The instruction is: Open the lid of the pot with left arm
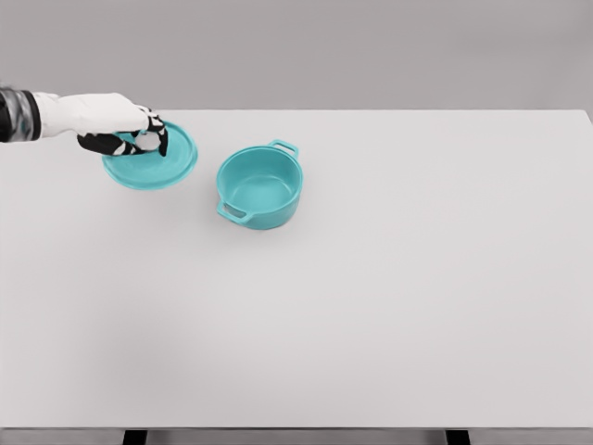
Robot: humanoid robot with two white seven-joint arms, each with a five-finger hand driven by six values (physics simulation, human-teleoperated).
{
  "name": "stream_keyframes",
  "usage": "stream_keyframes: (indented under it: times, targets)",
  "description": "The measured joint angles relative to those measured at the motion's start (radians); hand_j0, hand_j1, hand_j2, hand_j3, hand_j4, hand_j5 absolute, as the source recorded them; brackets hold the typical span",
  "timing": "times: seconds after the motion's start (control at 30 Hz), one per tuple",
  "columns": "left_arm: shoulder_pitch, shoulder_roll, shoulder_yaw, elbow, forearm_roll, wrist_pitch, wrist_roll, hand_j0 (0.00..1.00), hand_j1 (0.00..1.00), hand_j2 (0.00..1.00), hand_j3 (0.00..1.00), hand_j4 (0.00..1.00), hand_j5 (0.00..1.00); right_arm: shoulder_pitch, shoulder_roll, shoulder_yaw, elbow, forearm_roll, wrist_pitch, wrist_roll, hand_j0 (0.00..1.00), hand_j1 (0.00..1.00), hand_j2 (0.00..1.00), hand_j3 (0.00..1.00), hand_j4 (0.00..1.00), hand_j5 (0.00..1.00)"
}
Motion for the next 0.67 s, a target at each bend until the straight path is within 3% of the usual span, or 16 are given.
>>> stream_keyframes:
  times: [0.03, 0.07, 0.5, 0.67]
  targets:
    - [0.005, 0.006, 0.002, 0.000, 0.001, 0.000, 0.000, 0.90, 0.90, 0.90, 0.90, 0.90, 0.90, 0.000, 0.000, 0.000, 0.000, 0.000, 0.000, 0.000, 1.00, 1.00, 1.00, 1.00, 1.00, 1.00]
    - [0.012, 0.010, 0.004, 0.004, 0.002, 0.000, 0.000, 1.00, 1.00, 1.00, 1.00, 1.00, 1.00, 0.000, 0.000, 0.000, 0.000, 0.000, 0.000, 0.000, 1.00, 1.00, 1.00, 1.00, 1.00, 1.00]
    - [0.037, 0.023, 0.010, 0.060, 0.014, 0.001, 0.000, 1.00, 1.00, 1.00, 1.00, 1.00, 1.00, 0.000, 0.000, 0.000, 0.000, 0.000, 0.000, 0.000, 1.00, 1.00, 1.00, 1.00, 1.00, 1.00]
    - [0.055, 0.048, 0.011, 0.196, 0.110, 0.001, 0.000, 1.00, 1.00, 1.00, 1.00, 1.00, 1.00, 0.000, 0.000, 0.000, 0.000, 0.000, 0.000, 0.000, 1.00, 1.00, 1.00, 1.00, 1.00, 1.00]
